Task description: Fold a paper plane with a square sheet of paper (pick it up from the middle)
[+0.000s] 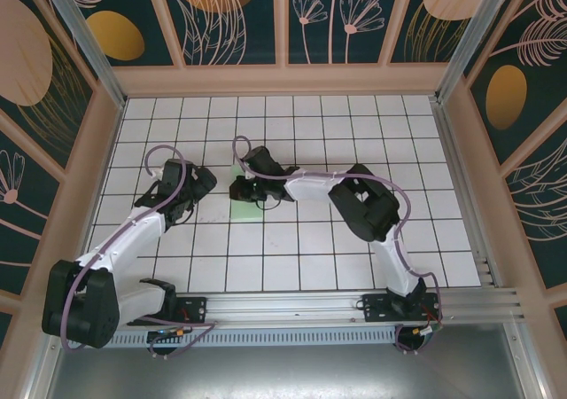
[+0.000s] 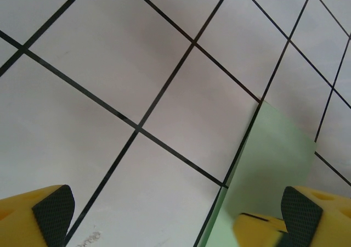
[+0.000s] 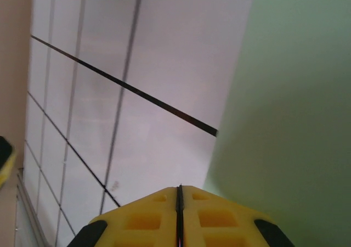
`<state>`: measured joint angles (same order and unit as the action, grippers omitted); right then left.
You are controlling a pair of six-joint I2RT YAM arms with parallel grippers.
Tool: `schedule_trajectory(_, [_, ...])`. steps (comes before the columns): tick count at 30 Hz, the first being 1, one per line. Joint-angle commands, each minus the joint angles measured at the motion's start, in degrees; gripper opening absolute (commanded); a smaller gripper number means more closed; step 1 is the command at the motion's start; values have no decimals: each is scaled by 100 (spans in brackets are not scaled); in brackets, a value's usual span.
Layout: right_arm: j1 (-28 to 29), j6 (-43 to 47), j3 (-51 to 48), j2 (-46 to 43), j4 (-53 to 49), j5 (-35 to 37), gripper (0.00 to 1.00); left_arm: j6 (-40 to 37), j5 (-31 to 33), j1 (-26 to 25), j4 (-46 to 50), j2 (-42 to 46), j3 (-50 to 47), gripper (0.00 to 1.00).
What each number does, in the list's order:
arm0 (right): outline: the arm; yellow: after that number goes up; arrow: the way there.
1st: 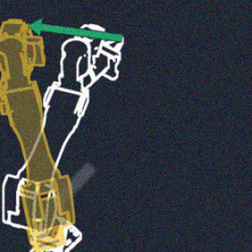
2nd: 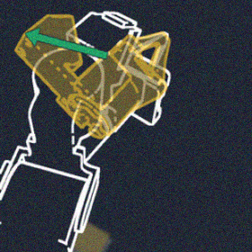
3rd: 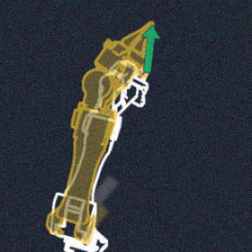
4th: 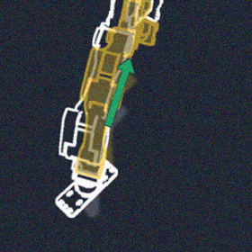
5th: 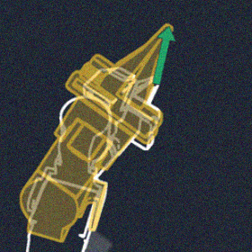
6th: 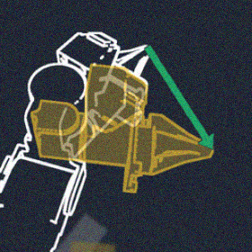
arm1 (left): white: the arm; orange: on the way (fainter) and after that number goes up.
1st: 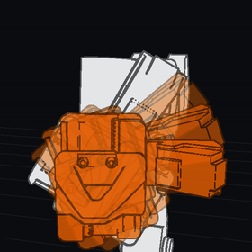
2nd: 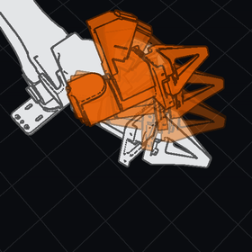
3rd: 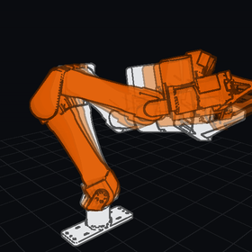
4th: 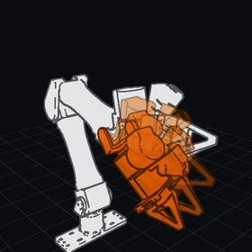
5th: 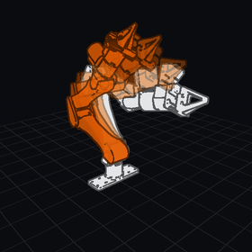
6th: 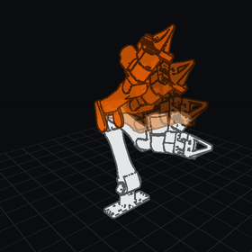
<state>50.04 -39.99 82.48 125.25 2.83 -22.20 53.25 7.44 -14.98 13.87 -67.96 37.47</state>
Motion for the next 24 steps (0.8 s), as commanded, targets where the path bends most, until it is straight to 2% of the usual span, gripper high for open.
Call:
schedule_trajectory(1, [-39, -22, 180, 136, -392, 32, 11, 5, -297, 32, -69, 31, -73, 99])
schedule_trajectory(7, [-184, -9, -386, -3, -456, 209, 11, -251, -944, 27, -461, -161, -109, 97])
schedule_trajectory(14, [-531, 126, -1755, -794, -55, 127, 11, -432, -1940, 8, -963, -466, -166, 87])
schedule_trajectory(19, [-728, 298, -2201, -1342, 315, -303, 11, -218, -2466, -258, -1539, -550, -377, 68])
schedule_trajectory(24, [-894, 5, -2490, -1828, 869, -574, 6, 127, -2700, -887, -2122, -829, -424, 46])
